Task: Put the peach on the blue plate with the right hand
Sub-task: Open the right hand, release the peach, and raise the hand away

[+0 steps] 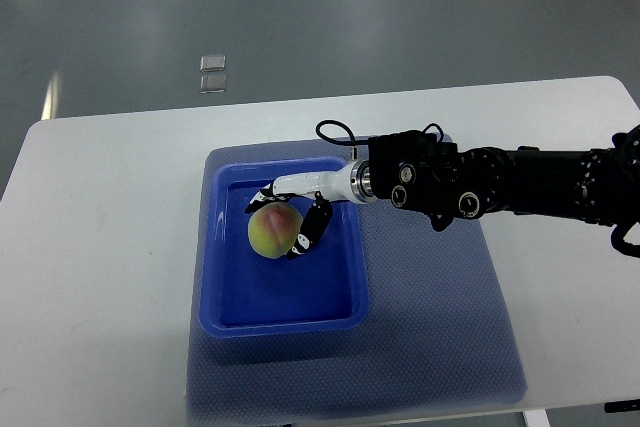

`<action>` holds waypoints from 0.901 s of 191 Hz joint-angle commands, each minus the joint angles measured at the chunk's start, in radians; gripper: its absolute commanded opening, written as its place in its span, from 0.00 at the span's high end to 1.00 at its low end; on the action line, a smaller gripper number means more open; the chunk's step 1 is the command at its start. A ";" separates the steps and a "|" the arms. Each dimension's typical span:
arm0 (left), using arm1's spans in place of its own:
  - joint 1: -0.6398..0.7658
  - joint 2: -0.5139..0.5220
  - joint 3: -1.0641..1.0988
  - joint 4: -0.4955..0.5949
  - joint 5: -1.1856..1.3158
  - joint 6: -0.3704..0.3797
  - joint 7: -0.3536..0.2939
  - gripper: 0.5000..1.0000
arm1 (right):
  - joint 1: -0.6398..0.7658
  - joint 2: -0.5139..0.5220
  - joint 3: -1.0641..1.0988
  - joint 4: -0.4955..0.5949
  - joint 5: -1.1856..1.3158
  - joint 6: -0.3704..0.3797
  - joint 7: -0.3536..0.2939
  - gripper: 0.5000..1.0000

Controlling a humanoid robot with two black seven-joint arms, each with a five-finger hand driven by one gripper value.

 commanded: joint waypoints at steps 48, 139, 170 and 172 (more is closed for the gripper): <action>0.000 0.000 0.000 0.000 0.000 0.001 0.000 0.00 | 0.111 -0.147 0.139 0.051 0.018 0.040 0.006 0.14; 0.000 0.000 0.000 -0.003 0.001 0.000 0.002 0.00 | -0.448 -0.282 1.127 0.045 0.047 0.059 0.011 0.14; 0.000 0.000 0.000 -0.006 0.001 0.000 0.002 0.00 | -0.564 -0.190 1.373 -0.014 0.194 0.069 0.011 0.14; 0.000 0.000 0.000 -0.006 0.001 0.000 0.002 0.00 | -0.567 -0.186 1.382 -0.020 0.208 0.071 0.011 0.14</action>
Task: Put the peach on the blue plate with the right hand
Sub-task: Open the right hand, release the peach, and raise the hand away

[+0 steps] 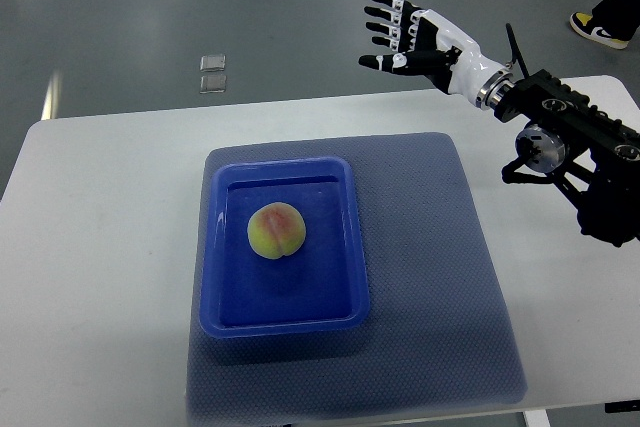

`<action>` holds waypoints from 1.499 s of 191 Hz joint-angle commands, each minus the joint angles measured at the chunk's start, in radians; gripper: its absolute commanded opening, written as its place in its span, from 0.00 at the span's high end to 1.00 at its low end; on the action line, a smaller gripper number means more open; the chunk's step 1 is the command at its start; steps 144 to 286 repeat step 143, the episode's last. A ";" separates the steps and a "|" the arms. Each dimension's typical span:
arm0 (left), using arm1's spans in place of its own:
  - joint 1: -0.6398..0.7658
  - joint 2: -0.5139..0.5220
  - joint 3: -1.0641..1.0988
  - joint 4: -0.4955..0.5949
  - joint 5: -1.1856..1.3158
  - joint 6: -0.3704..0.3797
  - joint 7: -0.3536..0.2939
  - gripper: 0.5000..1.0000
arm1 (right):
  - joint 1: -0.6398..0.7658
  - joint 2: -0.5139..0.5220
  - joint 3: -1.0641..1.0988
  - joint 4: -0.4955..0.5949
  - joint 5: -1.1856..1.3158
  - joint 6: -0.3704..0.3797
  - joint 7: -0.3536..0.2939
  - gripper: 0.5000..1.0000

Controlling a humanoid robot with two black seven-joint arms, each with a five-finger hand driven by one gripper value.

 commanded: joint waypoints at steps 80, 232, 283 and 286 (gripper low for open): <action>0.000 0.000 0.001 -0.006 0.001 0.000 0.002 0.00 | -0.075 0.081 0.140 -0.181 0.381 0.172 -0.003 0.14; 0.000 0.000 0.000 -0.006 0.001 0.000 0.002 0.00 | -0.110 0.104 0.112 -0.209 0.368 0.174 -0.001 0.14; 0.000 0.000 0.000 -0.006 0.001 0.000 0.002 0.00 | -0.110 0.104 0.112 -0.209 0.368 0.174 -0.001 0.14; 0.000 0.000 0.000 -0.006 0.001 0.000 0.002 0.00 | -0.110 0.104 0.112 -0.209 0.368 0.174 -0.001 0.14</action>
